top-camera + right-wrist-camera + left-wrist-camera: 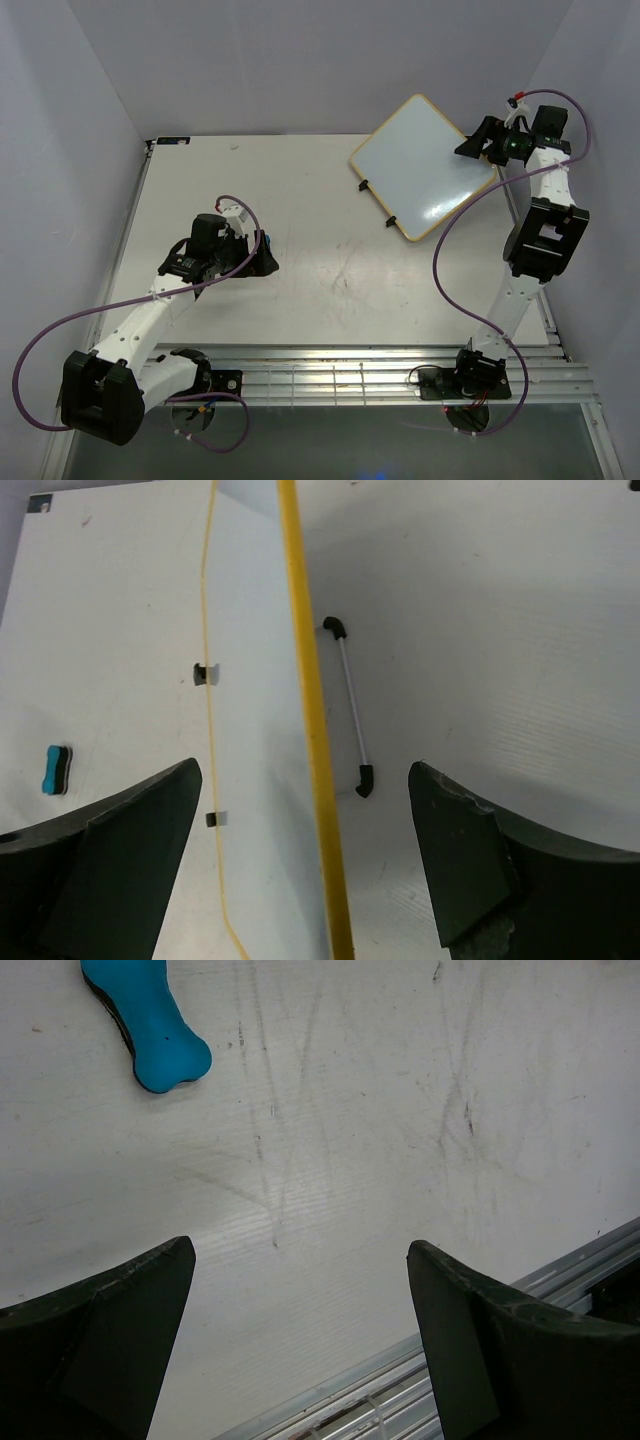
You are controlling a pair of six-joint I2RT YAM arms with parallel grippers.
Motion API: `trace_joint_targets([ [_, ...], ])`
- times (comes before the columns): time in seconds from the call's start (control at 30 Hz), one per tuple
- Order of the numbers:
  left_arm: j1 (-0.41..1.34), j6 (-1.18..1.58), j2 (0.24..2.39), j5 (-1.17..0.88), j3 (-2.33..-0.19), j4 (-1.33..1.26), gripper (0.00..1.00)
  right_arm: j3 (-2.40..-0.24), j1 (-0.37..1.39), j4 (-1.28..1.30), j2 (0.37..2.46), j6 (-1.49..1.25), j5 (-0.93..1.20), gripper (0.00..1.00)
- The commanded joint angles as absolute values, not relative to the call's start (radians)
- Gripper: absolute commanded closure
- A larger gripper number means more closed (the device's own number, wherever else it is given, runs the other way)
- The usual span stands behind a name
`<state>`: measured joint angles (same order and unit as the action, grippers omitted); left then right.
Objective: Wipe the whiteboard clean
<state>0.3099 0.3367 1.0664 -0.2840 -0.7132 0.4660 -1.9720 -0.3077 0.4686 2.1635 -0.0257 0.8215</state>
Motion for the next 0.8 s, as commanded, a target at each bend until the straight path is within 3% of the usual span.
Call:
trace_joint_targets([
  [0.0, 0.311, 0.324, 1.058, -0.313, -0.710, 0.443, 0.02, -1.982, -0.314, 0.477, 2.134, -0.018, 0.695, 0.10],
  [0.17, 0.311, 0.328, 1.045, -0.290, -0.710, 0.443, 0.02, -1.985, -0.316, 0.509, 2.100, -0.028, 0.514, 0.10],
  [0.6, 0.311, 0.339, 1.046, -0.227, -0.715, 0.457, 0.02, -2.020, -0.313, 0.538, 1.976, -0.067, 0.382, 0.10],
  [0.77, 0.311, 0.348, 1.023, -0.189, -0.713, 0.462, 0.02, -2.051, -0.310, 0.564, 1.947, -0.074, 0.222, 0.10],
])
